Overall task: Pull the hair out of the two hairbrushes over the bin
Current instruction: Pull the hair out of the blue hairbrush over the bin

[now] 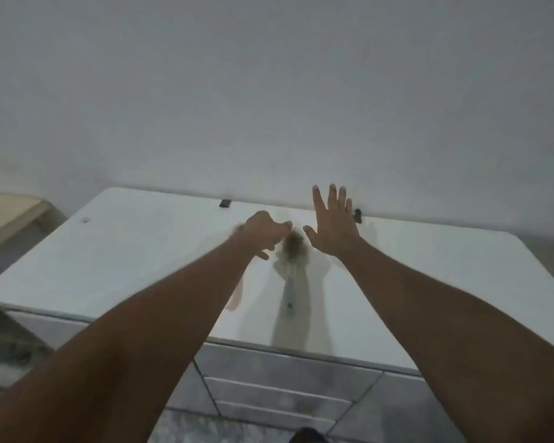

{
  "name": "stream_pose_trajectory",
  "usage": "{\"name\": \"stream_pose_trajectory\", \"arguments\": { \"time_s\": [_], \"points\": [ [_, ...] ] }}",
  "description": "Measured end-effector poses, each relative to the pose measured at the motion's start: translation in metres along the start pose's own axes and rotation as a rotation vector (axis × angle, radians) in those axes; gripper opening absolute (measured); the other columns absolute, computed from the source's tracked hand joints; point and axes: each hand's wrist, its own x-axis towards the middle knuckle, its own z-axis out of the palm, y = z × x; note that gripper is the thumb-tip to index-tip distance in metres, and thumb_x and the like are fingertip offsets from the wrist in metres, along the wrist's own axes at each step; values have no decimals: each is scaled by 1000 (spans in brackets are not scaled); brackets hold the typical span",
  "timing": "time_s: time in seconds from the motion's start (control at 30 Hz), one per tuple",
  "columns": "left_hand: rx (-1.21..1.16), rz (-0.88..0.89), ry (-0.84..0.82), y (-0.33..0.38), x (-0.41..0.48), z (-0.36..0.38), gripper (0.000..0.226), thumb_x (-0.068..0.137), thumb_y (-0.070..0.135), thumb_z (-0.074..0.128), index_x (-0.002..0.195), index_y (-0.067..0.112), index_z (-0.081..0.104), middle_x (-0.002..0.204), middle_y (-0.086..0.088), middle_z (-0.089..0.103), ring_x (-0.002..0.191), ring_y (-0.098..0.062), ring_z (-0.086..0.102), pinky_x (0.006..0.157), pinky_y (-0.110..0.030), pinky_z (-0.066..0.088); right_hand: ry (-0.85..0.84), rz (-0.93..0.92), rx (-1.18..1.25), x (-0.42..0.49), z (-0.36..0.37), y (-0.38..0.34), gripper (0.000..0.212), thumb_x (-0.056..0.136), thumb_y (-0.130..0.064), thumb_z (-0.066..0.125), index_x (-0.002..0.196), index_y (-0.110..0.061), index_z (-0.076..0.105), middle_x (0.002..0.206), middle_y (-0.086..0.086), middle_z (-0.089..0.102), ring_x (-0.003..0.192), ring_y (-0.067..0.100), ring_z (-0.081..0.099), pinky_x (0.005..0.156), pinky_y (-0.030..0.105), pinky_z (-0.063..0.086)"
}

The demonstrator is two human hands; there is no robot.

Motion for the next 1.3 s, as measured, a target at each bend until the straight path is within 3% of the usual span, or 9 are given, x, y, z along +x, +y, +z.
{"name": "stream_pose_trajectory", "arguments": {
  "time_s": [0.17, 0.3, 0.5, 0.6, 0.67, 0.73, 0.93, 1.07, 1.3],
  "points": [
    [160, -8, -69, -28, 0, 20, 27, 87, 36, 61, 83, 9, 56, 95, -9, 63, 78, -23, 67, 62, -37, 61, 54, -8, -52, -14, 28, 6, 92, 95, -51, 49, 157, -12, -7, 161, 30, -5, 148, 49, -5, 121, 57, 4],
    [416, 45, -123, -40, -11, 48, 41, 89, 44, 62, 85, 4, 58, 77, -12, 62, 62, -26, 63, 60, -36, 61, 85, -23, -72, -24, 50, 21, 92, 95, -50, 50, 157, -13, -8, 161, 28, -5, 149, 48, -6, 122, 56, 4],
    [495, 151, 13, -49, -30, 71, 10, 84, 6, 61, 85, -3, 65, 67, -15, 67, 65, -32, 73, 59, -40, 62, 124, -39, -70, -51, 65, 22, 88, 96, -48, 50, 158, -15, -4, 161, 28, -1, 149, 49, -4, 122, 55, 3],
    [299, 65, -14, -48, -37, 71, 14, 86, 5, 59, 92, -7, 63, 78, -24, 67, 76, -39, 74, 64, -51, 61, 117, -46, -69, -58, 59, 17, 87, 95, -47, 50, 158, -13, 1, 161, 29, 1, 148, 50, -2, 122, 57, 5],
    [182, 16, -11, -47, -38, 66, 10, 90, 7, 58, 90, -3, 60, 85, -21, 63, 85, -36, 73, 72, -47, 62, 119, -44, -51, -60, 54, 13, 86, 95, -47, 50, 157, -11, 2, 161, 28, 1, 148, 50, -2, 121, 57, 5],
    [-2, -29, 1, -50, -37, 60, 11, 93, 8, 59, 84, 4, 54, 84, -14, 58, 77, -27, 66, 63, -35, 60, 118, -42, -19, -63, 49, 8, 85, 96, -47, 48, 157, -11, 2, 161, 27, 0, 148, 49, -3, 121, 56, 5],
    [-615, -130, -13, -69, -47, 23, 12, 98, 6, 49, 107, 5, 58, 86, -11, 65, 43, -12, 54, 43, -17, 42, 151, -97, 88, -64, 33, -25, 85, 96, -45, 49, 157, -9, 2, 161, 29, 1, 148, 49, -2, 121, 55, 6],
    [-781, -84, 123, -89, -73, -19, 23, 99, 7, 41, 103, 0, 62, 81, -9, 57, 54, -15, 45, 54, -27, 33, 174, -196, 157, -60, 23, -71, 87, 95, -45, 52, 157, -11, 2, 161, 29, 1, 149, 49, -3, 122, 55, 6],
    [-863, -150, 318, -157, -135, -94, 32, 103, 15, 42, 129, 1, 54, 96, -9, 65, 72, -15, 65, 58, -24, 49, 177, -459, 252, -74, 9, -195, 86, 96, -46, 50, 157, -14, 0, 162, 26, -2, 150, 46, -6, 123, 52, 4]
  ]
}}
